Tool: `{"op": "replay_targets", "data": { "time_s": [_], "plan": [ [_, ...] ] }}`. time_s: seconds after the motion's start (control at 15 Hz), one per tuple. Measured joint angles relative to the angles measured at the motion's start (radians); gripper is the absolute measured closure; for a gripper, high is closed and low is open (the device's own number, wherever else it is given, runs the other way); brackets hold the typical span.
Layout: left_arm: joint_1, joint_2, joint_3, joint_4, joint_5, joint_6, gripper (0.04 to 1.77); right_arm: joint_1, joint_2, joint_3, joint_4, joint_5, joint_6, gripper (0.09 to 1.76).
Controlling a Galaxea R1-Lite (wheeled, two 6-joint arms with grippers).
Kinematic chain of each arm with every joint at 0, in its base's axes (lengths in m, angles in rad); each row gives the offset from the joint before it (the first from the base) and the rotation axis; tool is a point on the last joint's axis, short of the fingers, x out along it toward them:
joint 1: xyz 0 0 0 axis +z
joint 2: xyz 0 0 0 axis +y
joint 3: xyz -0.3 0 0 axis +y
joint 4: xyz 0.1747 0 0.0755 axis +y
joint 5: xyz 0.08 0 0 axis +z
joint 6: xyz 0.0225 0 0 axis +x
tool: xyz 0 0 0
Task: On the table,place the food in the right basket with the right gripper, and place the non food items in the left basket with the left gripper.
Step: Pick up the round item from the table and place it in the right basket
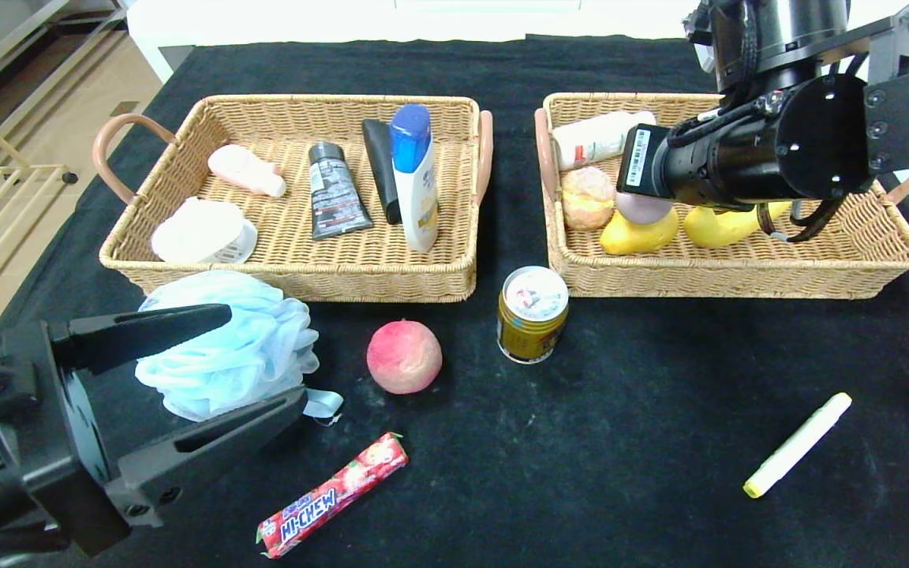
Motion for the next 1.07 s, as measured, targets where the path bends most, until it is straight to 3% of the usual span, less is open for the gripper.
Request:
{"op": "replay_targets", "data": {
  "time_s": [0.2, 0.47, 0.87, 1.07],
  "plan": [
    [0.0, 0.001, 0.0, 0.0, -0.001, 0.0, 0.09, 0.0, 0.001, 0.0, 0.003, 0.001, -0.001, 0.84],
    [0.0, 0.003, 0.0, 0.0, 0.0, 0.0, 0.09, 0.0, 0.001, 0.0, 0.004, 0.003, -0.007, 0.56],
    [0.0, 0.004, -0.002, 0.001, 0.0, 0.0, 0.09, 0.01, -0.022, 0.017, 0.023, 0.007, -0.01, 0.34],
    [0.0, 0.004, -0.002, 0.001, 0.0, 0.0, 0.09, 0.064, -0.067, 0.074, 0.057, 0.012, -0.004, 0.28]
  ]
}}
